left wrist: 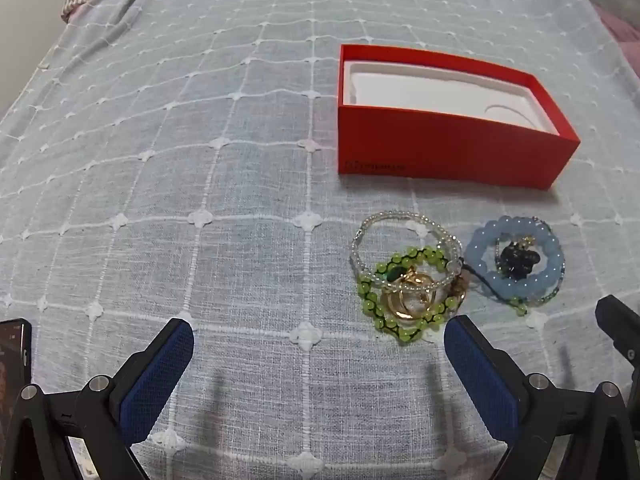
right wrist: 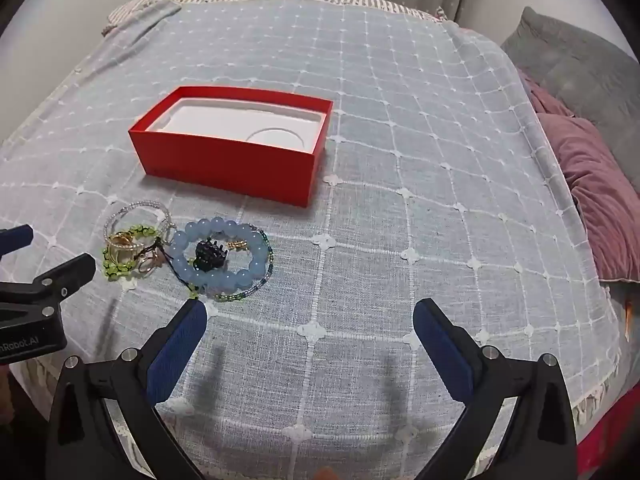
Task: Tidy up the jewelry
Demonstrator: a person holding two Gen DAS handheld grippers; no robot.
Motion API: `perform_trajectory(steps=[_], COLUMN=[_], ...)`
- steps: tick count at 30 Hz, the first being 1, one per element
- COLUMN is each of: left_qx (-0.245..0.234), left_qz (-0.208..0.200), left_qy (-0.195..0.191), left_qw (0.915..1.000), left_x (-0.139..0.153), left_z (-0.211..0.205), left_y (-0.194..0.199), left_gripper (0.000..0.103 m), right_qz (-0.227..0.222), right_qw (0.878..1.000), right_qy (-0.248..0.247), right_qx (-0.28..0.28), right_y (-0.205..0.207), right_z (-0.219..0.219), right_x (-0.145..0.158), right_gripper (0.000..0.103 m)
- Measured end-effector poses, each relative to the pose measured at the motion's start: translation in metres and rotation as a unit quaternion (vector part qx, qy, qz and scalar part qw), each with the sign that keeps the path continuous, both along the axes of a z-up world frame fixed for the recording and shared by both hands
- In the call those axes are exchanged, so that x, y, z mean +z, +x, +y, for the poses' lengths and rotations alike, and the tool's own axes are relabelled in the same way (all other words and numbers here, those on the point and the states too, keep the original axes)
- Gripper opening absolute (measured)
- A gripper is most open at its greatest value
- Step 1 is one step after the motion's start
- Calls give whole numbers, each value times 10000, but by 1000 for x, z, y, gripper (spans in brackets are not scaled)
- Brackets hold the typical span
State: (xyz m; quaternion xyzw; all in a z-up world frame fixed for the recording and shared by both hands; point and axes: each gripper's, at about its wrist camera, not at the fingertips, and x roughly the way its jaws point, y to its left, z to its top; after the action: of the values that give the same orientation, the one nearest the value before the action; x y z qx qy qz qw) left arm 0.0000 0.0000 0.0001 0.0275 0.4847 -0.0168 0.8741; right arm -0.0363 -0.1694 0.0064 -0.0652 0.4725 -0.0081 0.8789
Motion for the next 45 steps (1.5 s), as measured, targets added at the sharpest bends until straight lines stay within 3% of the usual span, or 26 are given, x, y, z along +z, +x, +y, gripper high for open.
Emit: perform_trajectory(steps=[5, 45], left_qx=[-39, -72], left_qz=[-138, 23], left_qy=[-86, -141], left_qw=[9999, 9999], left_x=[1, -5], left_z=[-1, -12], left_y=[-7, -2], left_gripper=[103, 103], right_qz=[-81, -41], right_qw=[10000, 9998], right_qy=[0, 199], right_qx=[-16, -43], right_y=[-1, 2], right_z=[1, -5], right_x=[0, -7], right_gripper=[103, 103])
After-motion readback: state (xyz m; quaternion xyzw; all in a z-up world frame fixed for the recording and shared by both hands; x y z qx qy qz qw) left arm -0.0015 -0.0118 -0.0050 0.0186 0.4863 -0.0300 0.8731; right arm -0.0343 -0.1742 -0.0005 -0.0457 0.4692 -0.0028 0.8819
